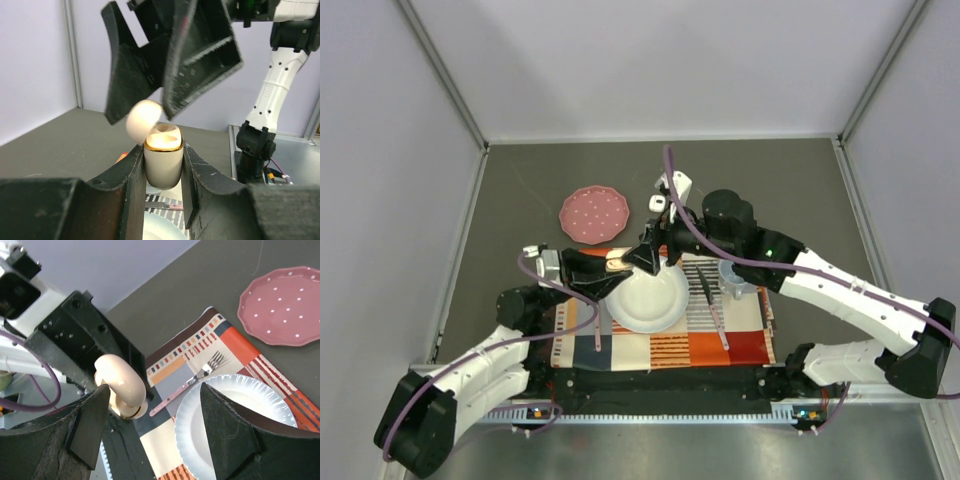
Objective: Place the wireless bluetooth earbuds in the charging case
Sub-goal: Open the charging case, then pick up the right earbud from the center of the board.
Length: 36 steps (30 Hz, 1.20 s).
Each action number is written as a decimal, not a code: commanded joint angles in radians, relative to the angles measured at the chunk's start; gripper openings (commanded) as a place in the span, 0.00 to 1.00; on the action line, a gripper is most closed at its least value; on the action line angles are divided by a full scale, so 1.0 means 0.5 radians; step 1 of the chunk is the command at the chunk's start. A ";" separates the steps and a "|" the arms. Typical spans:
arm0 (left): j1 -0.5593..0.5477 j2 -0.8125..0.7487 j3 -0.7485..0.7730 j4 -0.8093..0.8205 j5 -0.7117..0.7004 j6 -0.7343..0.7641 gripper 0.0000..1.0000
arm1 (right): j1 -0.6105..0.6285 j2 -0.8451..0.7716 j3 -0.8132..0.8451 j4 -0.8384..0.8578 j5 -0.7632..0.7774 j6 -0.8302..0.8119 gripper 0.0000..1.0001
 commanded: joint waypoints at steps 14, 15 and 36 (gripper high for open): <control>-0.006 -0.140 0.070 0.164 0.114 0.090 0.00 | 0.012 -0.278 -0.209 0.412 0.369 0.184 0.80; -0.006 -0.159 0.070 0.118 0.101 0.099 0.00 | 0.015 -0.305 -0.233 0.476 0.400 0.184 0.82; -0.006 -0.459 0.150 -0.404 -0.009 0.336 0.00 | -0.298 -0.327 -0.384 -0.017 1.035 -0.281 0.83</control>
